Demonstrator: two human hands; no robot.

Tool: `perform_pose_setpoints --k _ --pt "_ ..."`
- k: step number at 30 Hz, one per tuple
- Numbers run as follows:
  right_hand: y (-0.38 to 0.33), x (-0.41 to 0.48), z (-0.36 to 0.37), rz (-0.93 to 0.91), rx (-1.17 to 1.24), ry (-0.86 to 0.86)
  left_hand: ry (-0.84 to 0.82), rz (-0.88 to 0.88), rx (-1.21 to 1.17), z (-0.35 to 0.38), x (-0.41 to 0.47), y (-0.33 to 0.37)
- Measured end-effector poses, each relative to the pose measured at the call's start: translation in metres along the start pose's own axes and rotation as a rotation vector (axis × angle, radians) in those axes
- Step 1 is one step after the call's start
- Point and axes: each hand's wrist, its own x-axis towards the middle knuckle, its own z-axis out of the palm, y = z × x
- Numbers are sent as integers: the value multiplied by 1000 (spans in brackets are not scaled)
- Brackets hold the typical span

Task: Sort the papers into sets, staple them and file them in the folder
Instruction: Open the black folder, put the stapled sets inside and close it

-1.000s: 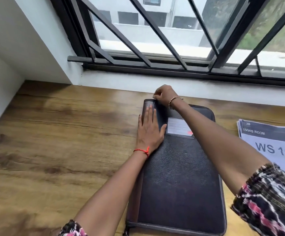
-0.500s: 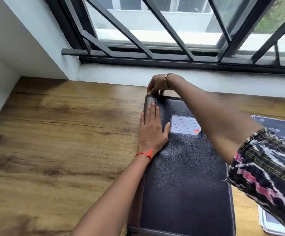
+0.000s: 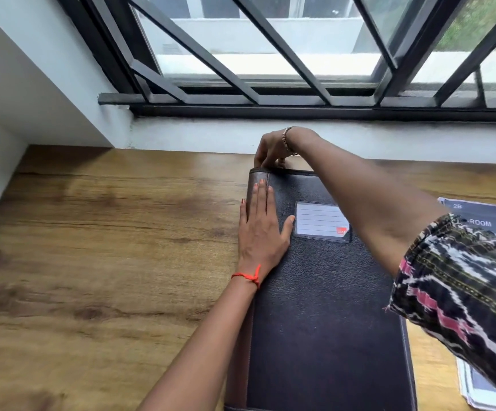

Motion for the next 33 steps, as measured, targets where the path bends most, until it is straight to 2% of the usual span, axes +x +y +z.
perform_pose_setpoints --k 8,16,23,33 --pt "0 8 -3 56 -18 -78 9 -16 22 2 -1 2" --pt "-3 8 -8 85 -136 -103 56 -26 22 4 -2 2" --pt "38 -9 -9 99 -34 -162 49 -36 40 3 -1 2" --pt "85 -37 -12 211 -38 -173 10 -51 51 3 -1 2"
